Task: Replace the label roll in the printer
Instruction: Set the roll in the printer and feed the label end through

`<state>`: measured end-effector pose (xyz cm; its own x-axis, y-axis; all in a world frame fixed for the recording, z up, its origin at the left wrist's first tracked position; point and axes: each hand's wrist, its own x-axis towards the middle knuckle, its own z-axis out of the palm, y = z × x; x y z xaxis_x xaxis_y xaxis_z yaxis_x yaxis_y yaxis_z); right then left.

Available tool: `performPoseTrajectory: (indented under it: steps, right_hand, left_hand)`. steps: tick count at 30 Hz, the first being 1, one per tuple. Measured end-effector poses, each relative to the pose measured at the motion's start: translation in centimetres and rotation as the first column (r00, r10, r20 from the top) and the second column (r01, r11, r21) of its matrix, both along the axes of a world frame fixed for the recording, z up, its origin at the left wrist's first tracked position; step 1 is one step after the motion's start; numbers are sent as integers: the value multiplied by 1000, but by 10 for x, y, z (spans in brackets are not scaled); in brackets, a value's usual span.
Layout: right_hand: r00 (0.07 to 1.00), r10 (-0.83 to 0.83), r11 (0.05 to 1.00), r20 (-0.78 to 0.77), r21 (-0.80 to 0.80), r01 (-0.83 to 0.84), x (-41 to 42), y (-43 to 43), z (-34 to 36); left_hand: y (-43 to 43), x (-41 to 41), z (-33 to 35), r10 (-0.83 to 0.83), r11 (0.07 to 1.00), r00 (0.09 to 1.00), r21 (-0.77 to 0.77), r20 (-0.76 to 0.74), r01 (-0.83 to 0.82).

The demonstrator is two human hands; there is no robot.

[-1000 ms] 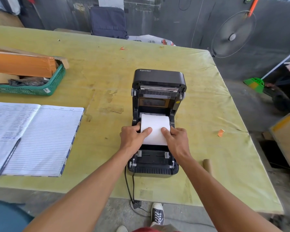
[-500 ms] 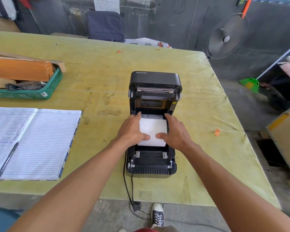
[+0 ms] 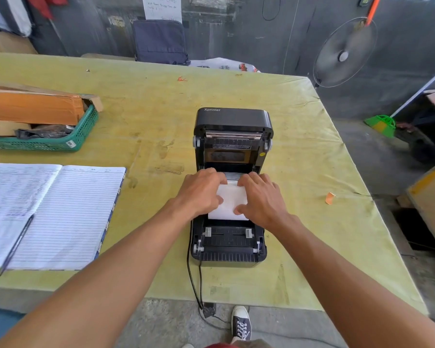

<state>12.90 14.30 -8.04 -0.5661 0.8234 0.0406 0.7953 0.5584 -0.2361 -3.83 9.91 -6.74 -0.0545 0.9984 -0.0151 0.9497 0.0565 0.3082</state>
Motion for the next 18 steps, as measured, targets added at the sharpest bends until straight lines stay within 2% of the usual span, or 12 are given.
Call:
performPoseTrajectory:
  steps: [6, 12, 14, 18]
  right_hand:
    - [999, 5, 996, 42, 83, -9, 3, -16, -8]
    - [1000, -10, 974, -21, 226, 15, 7, -38, -16]
    - [1000, 7, 967, 27, 254, -14, 8, -44, -19]
    - [990, 34, 977, 140, 203, -62, 10, -55, -30]
  left_hand:
    - [-13, 8, -5, -30, 993, 990, 107, -140, 46]
    - [-39, 17, -28, -84, 965, 971, 225, -223, 135]
    - [-45, 20, -35, -95, 959, 965, 237, -246, 155]
    - [-51, 17, -47, -178, 921, 938, 285, -297, 265]
